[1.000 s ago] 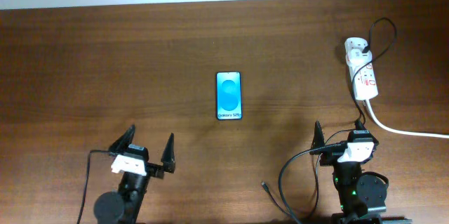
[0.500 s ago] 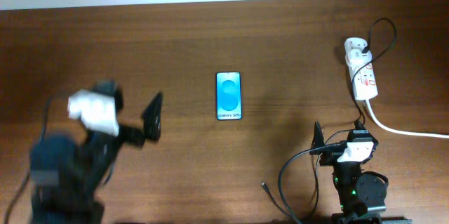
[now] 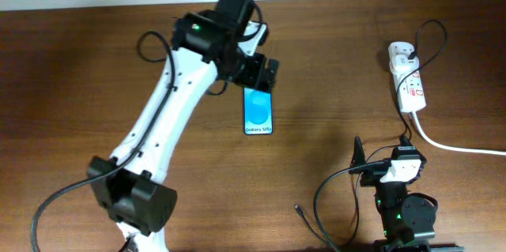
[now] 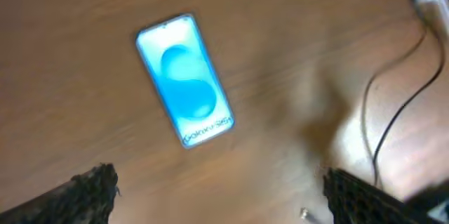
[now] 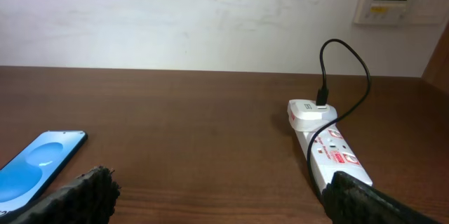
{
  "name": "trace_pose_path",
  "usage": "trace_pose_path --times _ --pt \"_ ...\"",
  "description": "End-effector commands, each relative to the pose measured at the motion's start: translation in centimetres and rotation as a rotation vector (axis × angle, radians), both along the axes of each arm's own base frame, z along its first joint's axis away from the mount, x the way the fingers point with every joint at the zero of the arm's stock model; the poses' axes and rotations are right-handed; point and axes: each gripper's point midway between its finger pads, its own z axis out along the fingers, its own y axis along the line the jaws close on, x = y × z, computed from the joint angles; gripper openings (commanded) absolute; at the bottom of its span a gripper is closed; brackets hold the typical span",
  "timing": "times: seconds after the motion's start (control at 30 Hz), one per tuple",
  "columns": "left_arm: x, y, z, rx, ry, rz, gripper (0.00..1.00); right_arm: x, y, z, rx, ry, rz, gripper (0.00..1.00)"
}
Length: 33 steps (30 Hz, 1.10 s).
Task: Plug charger to phone and switch on socket
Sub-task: 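Lower the left gripper over the phone and close on its bottom edge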
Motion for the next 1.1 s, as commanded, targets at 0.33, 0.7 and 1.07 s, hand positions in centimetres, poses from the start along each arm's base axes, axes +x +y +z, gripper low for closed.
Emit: trace_pose_path --times 0.33,0.7,1.07 --pt "1.7 -2.0 -15.6 0.140 0.332 0.347 0.99 0.0 0.1 -0.3 0.003 0.006 0.000 0.98" --pt "4.3 -0.7 -16.8 0.249 0.182 0.449 0.99 0.0 0.1 -0.3 0.003 0.006 0.000 0.99" --pt "3.9 -2.2 -20.1 0.287 0.184 0.374 0.99 0.0 0.1 -0.3 0.003 0.006 0.000 0.98"
